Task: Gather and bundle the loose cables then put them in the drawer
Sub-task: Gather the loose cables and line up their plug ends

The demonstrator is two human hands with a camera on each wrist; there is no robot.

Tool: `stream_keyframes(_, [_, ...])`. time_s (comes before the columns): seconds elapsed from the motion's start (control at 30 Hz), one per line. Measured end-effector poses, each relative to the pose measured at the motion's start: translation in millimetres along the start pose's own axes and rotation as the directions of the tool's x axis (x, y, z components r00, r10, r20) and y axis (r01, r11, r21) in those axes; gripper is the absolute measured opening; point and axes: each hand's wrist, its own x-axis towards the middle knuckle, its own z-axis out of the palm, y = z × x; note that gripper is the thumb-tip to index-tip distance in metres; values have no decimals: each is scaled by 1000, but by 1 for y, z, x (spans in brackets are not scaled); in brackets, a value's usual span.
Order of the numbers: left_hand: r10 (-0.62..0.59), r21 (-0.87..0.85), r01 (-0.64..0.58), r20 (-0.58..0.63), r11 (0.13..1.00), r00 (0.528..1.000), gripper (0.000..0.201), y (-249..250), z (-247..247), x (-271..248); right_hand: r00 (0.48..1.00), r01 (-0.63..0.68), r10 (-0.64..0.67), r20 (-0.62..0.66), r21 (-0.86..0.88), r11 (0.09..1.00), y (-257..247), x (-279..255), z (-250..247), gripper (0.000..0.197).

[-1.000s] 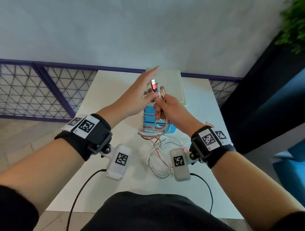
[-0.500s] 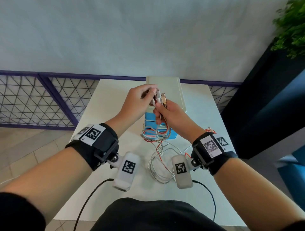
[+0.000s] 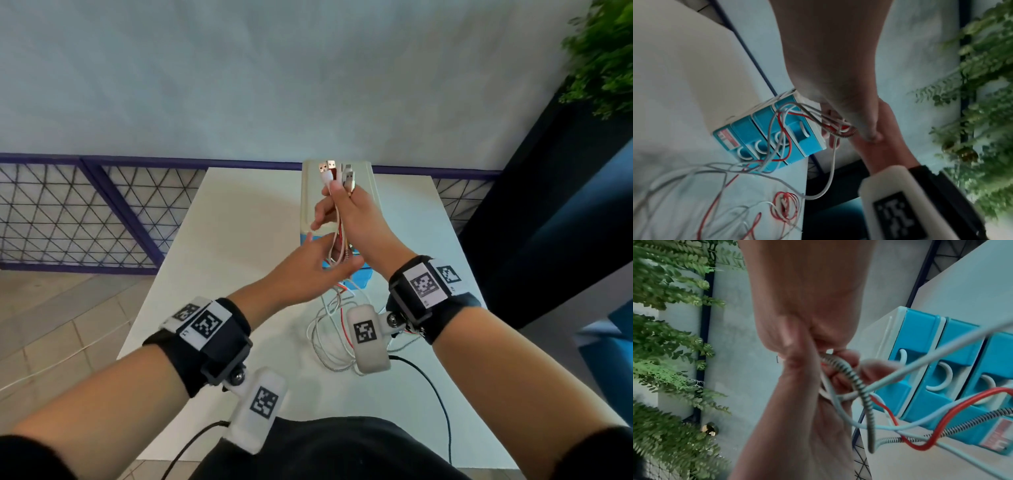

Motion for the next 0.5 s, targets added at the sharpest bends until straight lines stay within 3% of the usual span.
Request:
stream_keyframes(0.07, [-12, -60, 9, -49, 998, 999, 18, 4, -1, 3, 999, -20, 17, 33, 119, 993, 2, -2, 1, 23])
stream_keyframes(0.2, [5, -173, 5, 57, 985, 998, 14, 6, -3, 4, 991, -123, 97, 97, 323, 938, 4, -2, -2, 24])
stream_keyframes(0.33, [49, -127, -47, 7, 991, 999, 20, 8, 1, 0, 975, -189, 143, 172, 290, 938, 2, -3, -6, 34])
stream_keyframes(0.5, [-33, 5, 33, -15, 999, 999, 19, -3, -13, 5, 993, -95, 74, 93, 244, 965, 9, 0, 4, 39])
